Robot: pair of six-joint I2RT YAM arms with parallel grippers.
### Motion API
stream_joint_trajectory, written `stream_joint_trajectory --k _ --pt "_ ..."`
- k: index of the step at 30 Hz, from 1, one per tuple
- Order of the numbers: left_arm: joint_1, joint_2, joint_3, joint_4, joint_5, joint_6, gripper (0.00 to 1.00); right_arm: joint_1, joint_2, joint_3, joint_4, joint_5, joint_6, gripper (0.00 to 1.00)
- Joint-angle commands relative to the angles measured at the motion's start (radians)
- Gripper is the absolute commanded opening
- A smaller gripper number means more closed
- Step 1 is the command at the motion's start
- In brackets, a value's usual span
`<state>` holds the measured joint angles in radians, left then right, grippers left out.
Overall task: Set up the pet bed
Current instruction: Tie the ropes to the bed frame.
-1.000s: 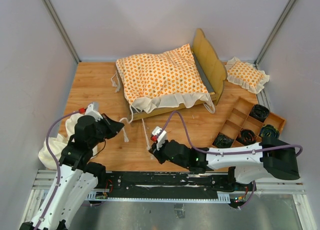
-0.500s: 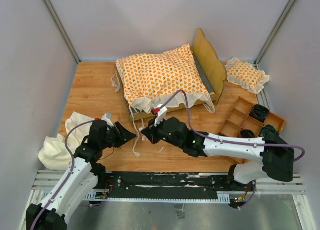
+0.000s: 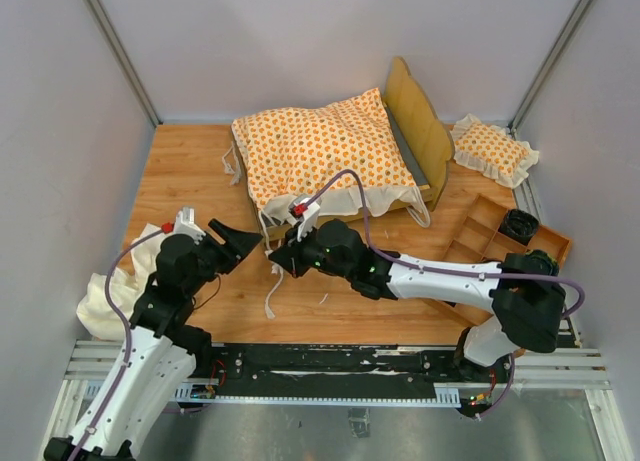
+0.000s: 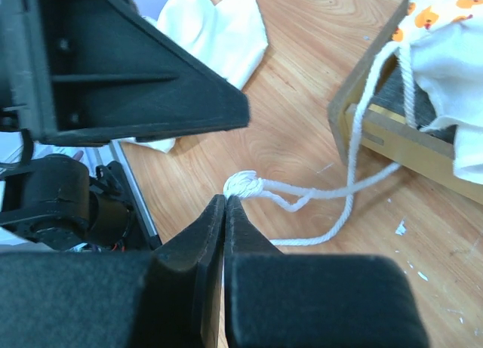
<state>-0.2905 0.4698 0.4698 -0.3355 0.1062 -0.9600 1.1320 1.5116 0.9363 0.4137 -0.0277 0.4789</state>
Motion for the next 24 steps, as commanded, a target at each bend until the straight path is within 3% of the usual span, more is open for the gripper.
stream_joint_trajectory --k 1,9,12,14,16,19,22,24 --pt "-0.002 0.001 -0.050 0.072 0.069 -0.124 0.65 -0.006 0.018 -0.024 0.129 -0.083 -0.025 0.00" --pt "-0.002 0.071 -0.127 0.124 0.178 -0.271 0.66 -0.006 0.067 -0.027 0.186 -0.127 -0.034 0.00" --pt "-0.002 0.059 -0.174 0.189 0.227 -0.338 0.60 -0.006 0.078 -0.035 0.203 -0.149 -0.045 0.00" --pt "-0.002 0.050 -0.190 0.208 0.231 -0.348 0.49 -0.007 0.084 -0.042 0.209 -0.164 -0.050 0.00" --pt "-0.002 0.040 -0.194 0.214 0.216 -0.331 0.30 -0.006 0.089 -0.047 0.215 -0.189 -0.061 0.00" --pt "-0.002 0.027 -0.183 0.182 0.158 -0.281 0.04 -0.006 0.078 -0.045 0.184 -0.259 -0.131 0.11" --pt "-0.002 0.021 -0.159 0.129 0.078 -0.224 0.00 -0.006 0.029 -0.058 0.102 -0.307 -0.276 0.33" --pt "-0.002 0.029 -0.140 0.093 0.015 -0.199 0.00 -0.005 0.009 -0.051 0.008 -0.342 -0.475 0.36"
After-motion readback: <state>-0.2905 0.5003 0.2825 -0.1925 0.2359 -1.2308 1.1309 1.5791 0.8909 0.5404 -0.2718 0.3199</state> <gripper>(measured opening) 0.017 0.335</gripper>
